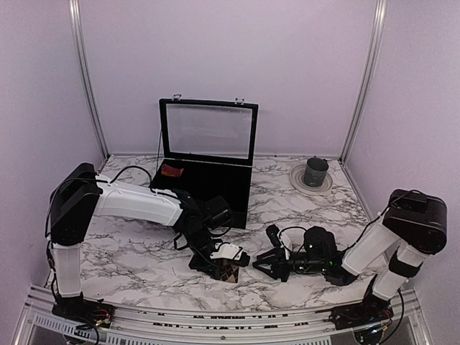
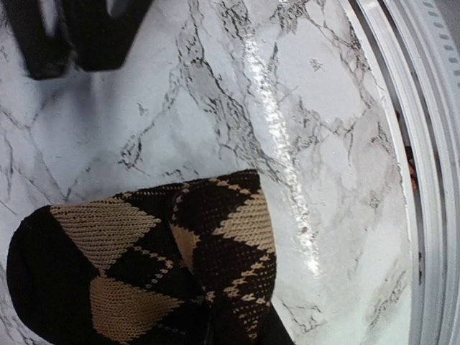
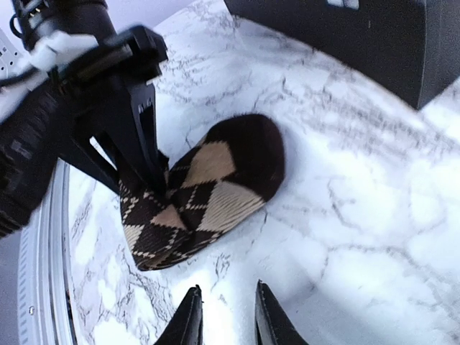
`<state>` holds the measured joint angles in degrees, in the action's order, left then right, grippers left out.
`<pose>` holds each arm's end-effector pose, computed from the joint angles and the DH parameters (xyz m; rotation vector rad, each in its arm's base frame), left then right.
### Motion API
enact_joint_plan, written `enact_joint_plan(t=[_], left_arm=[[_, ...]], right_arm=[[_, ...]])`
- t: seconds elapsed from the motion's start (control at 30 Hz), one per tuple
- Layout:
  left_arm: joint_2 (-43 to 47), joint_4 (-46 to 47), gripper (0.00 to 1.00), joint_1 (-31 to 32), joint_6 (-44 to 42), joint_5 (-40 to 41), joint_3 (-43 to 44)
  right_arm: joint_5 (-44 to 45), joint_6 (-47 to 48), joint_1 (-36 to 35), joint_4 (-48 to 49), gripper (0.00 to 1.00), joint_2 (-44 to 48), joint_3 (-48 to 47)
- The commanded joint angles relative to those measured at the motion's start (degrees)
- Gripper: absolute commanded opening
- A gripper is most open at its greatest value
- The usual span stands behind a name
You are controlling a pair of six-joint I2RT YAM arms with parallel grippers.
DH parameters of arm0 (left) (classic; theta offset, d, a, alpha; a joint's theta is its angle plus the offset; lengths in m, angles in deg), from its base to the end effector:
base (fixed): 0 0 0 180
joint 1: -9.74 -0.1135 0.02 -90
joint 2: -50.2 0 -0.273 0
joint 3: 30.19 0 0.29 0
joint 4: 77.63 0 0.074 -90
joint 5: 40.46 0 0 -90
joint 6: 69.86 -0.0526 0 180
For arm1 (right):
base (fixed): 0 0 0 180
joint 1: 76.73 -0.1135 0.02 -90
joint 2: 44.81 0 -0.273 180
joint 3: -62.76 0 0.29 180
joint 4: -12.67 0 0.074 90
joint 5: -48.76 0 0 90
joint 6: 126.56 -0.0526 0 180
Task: Roll the socks
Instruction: Roll the sock at the center of the board.
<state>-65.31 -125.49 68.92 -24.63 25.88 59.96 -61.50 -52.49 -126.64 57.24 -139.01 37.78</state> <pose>0.2047 -0.3843 0.1187 2.2876 1.6777 -0.6417 0.1503 0.2068 0.0632 -0.8560 1.9660 1.0621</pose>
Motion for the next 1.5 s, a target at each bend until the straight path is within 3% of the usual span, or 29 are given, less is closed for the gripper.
enact_joint_plan(t=[0.0, 0.13, 0.27, 0.4, 0.63, 1.0, 1.2, 1.3, 1.4, 1.47], left_arm=[[-4.89, -16.84, 0.15, -1.34, 3.62, -7.66, 1.86], [-8.52, -20.49, 0.14, -2.98, 4.06, -11.24, 4.88], [-10.56, -21.53, 0.14, -4.4, 3.89, -12.59, 6.83], [-14.11, -24.45, 0.14, -5.9, 3.86, -13.99, 10.26], [-20.05, -29.35, 0.15, -7.06, 5.42, -13.3, 15.53], [-24.97, -32.98, 0.16, -7.77, 6.09, -11.69, 20.47], [-24.06, -30.96, 0.16, -7.77, 6.54, -9.63, 19.31], [-23.33, -29.0, 0.17, -7.83, 7.35, -8.14, 18.66], [-20.51, -24.95, 0.27, -7.76, 8.5, -6.03, 16.45], [-17.48, -21.49, 0.43, -7.78, 9.33, -4.8, 14.19]], right_arm=[[11.26, 6.19, -0.32, -1.95, 0.98, 7.52, 1.73], [19.81, 5.23, -1.19, -4.24, 1.0, 16.42, 3.53], [27.12, -8.25, -0.72, -14.82, 1.0, 20.87, 1.6], [20.44, 0.31, -1.71, -12.99, 1.0, 19.21, 1.93], [19.88, 18.33, -16.55, -9.02, 0.98, 11.46, 0.04], [16.95, 29.37, -20.79, -9.67, 0.61, -7.09, -14.63], [13.07, 29.65, -19.86, -13.35, 0.34, -10.55, -18.58], [10.54, 27.35, -18.64, -14.6, 0.15, -11.69, -19.19], [7.04, 24.31, -16.94, -15.37, 0.04, -12.42, -18.78], [5.59, 21.82, -15.92, -15.49, 0.01, -13.18, -18.24]])
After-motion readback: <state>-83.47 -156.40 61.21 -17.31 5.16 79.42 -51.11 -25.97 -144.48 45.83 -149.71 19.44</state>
